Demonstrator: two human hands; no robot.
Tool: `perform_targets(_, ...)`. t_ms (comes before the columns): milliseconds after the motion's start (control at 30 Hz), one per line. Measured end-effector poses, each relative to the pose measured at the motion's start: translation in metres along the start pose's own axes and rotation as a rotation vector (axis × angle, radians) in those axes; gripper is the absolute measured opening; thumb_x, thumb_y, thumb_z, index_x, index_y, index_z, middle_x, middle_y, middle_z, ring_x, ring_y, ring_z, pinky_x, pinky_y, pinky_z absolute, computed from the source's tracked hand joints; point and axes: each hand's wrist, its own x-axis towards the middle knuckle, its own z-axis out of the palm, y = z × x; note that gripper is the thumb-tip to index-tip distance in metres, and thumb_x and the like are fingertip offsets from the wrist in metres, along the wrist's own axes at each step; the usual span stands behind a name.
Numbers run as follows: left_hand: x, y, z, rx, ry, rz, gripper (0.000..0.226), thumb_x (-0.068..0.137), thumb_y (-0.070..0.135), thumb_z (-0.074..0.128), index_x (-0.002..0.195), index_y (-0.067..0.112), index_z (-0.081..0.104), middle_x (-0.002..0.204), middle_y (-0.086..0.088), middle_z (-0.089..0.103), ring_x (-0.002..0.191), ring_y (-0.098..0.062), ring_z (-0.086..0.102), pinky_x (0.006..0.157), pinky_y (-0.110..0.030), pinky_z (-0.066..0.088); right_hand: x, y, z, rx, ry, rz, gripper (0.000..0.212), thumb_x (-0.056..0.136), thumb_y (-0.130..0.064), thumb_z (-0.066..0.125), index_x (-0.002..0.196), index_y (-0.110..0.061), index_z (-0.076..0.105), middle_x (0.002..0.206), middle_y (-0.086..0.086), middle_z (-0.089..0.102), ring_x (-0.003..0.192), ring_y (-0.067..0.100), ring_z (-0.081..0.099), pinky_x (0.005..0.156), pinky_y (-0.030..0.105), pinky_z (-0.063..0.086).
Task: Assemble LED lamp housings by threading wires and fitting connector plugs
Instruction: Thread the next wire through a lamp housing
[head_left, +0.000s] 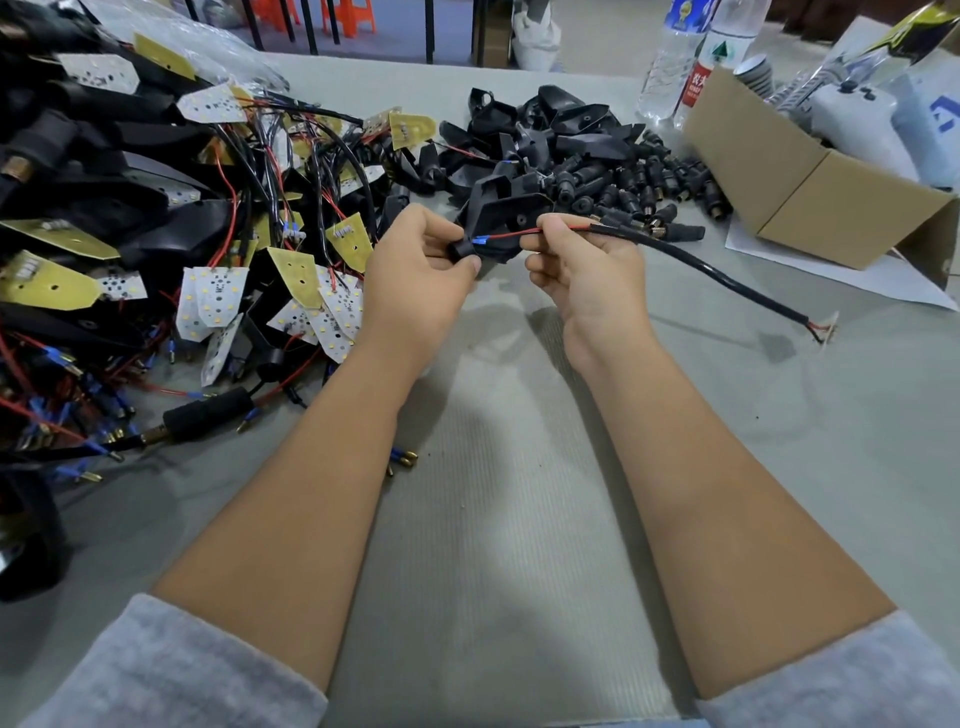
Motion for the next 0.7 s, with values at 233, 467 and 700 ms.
perform_targets(233,0.0024,-0.0006,-0.0009,-0.126,0.047,-0.037,0.028,0.084,0.004,0.07,0.085,0.024,0.051,0.095,-0.013,0.067,0.086,-0.028,0.07,0.073,-0.034,0.059,-0.0013,-0.0017,-0.0023,-0.038,-0.092,0.016,0.023,0.097,-0.003,0.05,0.079,-0.009,0.063,0.067,0.004,0.067,0.056,0.012,0.057,0.06,0.022,0.047)
perform_targets(467,0.0038,0.0001,-0.0034,-0.206,0.05,-0.038,0.029,0.081,-0.001,0.07,0.087,0.022,0.054,0.098,-0.014,0.066,0.092,-0.034,0.068,0.083,-0.045,0.058,-0.0028,-0.0018,-0.0006,-0.046,-0.117,0.027,0.019,0.098,-0.005,0.052,0.082,-0.008,0.062,0.071,0.006,0.066,0.055,0.012,0.056,0.059,0.021,0.046)
perform_targets(700,0.0038,-0.0014,-0.0027,-0.215,0.018,-0.051,0.024,0.086,-0.001,0.067,0.092,0.02,0.055,0.085,-0.006,0.067,0.072,-0.015,0.069,0.069,-0.031,0.058,-0.0061,-0.0057,-0.0024,0.0,-0.189,0.066,0.019,0.098,-0.005,0.049,0.083,-0.008,0.062,0.071,0.005,0.067,0.058,0.013,0.056,0.061,0.022,0.046)
